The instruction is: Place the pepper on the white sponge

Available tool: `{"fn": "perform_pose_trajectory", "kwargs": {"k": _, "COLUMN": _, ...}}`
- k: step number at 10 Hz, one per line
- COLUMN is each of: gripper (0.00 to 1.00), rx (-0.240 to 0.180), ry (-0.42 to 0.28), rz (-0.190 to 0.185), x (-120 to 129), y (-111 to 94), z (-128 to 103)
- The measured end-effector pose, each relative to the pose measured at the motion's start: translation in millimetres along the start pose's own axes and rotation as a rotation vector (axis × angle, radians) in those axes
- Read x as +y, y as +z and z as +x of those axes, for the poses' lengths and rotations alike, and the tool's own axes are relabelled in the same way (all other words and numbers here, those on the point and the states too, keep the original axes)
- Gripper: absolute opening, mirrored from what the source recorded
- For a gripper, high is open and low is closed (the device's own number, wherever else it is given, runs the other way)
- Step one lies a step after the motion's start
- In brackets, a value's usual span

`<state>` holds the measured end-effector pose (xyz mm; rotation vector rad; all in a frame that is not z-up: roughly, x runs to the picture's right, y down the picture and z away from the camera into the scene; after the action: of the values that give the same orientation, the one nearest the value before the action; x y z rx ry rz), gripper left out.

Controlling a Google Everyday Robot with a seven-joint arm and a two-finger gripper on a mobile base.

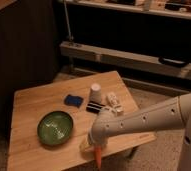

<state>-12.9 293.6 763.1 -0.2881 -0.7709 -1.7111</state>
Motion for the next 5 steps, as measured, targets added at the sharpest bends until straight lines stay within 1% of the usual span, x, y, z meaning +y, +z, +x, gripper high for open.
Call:
{"fn": "perform_pose_trajectory", "kwargs": {"k": 2, "gripper": 0.80, "rx": -0.007, "ry": 0.000, "rz": -0.004, "x": 0.1, "y": 2.8, "z": -1.9}}
{"fn": "perform_pose_trajectory", "kwargs": {"k": 3, "gripper": 0.78, "rx": -0.012, "ry": 0.001, "rz": -0.006, "x": 0.0, "y": 5.1, "z": -3.2}}
{"fn": "perform_pose_trajectory", "kwargs": {"k": 4, "gripper": 0.69, "rx": -0.015, "ry": 0.002, "rz": -0.007, "x": -0.2, "y": 6.9, "z": -4.0}}
{"fn": "perform_pose_trajectory", "kwargs": {"k": 5, "gripper": 0.62, "rx": -0.016, "ry": 0.003, "rz": -0.008, "x": 0.6, "y": 7.7, "z": -4.2}}
